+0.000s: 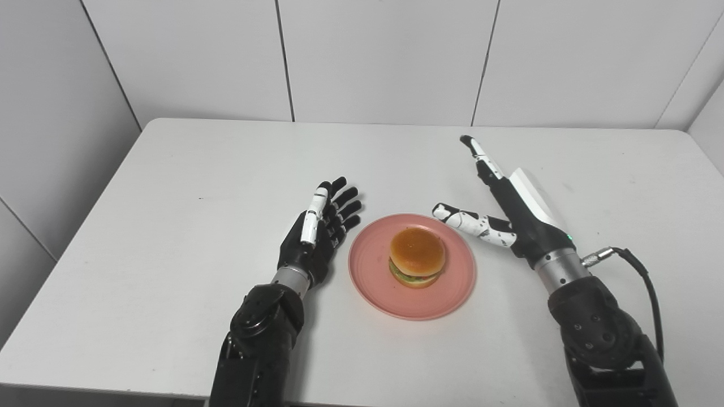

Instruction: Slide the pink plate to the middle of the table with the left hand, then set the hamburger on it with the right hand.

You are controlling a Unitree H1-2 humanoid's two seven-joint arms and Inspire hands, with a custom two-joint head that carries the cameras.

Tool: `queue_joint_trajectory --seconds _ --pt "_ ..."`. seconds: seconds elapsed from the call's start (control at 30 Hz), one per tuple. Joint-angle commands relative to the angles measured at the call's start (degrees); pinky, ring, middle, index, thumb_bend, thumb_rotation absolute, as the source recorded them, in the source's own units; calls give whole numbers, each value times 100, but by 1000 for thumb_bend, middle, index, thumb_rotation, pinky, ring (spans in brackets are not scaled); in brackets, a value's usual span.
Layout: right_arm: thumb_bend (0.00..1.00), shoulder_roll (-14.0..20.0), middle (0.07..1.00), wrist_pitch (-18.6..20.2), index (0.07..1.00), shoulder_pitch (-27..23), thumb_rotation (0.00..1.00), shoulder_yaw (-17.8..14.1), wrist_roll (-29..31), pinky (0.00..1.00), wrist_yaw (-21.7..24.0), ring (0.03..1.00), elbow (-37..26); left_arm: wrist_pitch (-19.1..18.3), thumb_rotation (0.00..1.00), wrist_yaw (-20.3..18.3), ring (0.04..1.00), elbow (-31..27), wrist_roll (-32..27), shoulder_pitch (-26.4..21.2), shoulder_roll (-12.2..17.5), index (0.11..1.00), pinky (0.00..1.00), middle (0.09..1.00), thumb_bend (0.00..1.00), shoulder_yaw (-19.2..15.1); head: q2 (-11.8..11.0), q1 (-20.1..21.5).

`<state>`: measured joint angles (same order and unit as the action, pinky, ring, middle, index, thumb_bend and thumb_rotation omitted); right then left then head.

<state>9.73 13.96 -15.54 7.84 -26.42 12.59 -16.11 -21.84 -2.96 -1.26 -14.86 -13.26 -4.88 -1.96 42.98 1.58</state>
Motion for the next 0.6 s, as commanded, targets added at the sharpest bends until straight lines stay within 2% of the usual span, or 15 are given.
queue_joint_trajectory --seconds 0.0,0.07,0.27,0.3,0.5,0.57 --pt "905 -121 1000 -415 1000 -10 998 -296 580 968 -261 1000 96 438 1000 10 962 -275 196 -57 53 957 978 965 393 61 0 -4" --pt "905 -264 1000 -586 1000 82 1000 -483 1048 992 -345 1000 257 569 1000 2 974 -340 330 22 102 969 993 975 399 100 -4 10" --pt "885 -606 1000 -880 1000 324 1000 -784 1882 1000 -602 1000 666 859 1000 -82 1000 -516 631 263 295 996 1000 1000 425 236 1 50" --pt "815 -678 1000 -937 1000 371 1000 -839 2027 1000 -653 1000 736 874 1000 -100 1000 -552 674 312 335 997 1000 1000 431 267 3 53" --pt "609 -946 1000 -1120 1000 561 1000 -1042 2737 1000 -714 1000 1081 1161 1000 -146 1000 -465 754 587 401 993 1000 996 379 372 11 54" --pt "512 -989 1000 -1173 1000 587 1000 -1080 2963 1000 -678 1000 1211 1278 1000 -138 998 -389 806 651 406 987 1000 992 368 395 14 62"
